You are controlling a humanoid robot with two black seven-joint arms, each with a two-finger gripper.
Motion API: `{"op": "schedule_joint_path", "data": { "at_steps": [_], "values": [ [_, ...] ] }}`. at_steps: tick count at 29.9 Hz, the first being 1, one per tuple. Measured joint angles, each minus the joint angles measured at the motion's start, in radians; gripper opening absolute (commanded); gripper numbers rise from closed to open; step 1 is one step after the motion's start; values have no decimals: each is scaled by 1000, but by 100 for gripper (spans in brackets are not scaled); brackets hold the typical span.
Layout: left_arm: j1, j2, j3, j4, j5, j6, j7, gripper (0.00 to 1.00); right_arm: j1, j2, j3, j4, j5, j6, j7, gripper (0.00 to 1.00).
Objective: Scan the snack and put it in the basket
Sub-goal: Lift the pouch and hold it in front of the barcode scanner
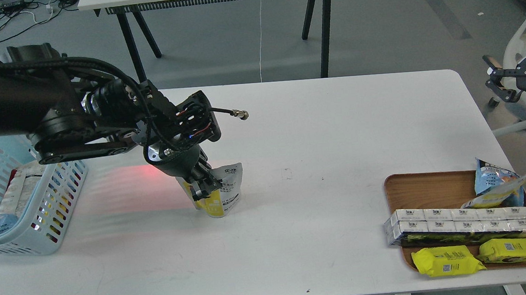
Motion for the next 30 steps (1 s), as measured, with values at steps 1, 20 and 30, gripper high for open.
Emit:
{"op": "schedule_joint_path", "data": {
  "at_steps": [1,20,30],
  "values": [
    [0,1,-2,-1,-2,1,0,0,0,0,0,0,0,0,0,99],
    [-103,143,-2,170,5,41,0,0,-7,-21,3,3,0,0,1,99],
    [7,132,0,361,11,59,0,0,-10,-23,1,1,0,0,4,99]
  ]
}}
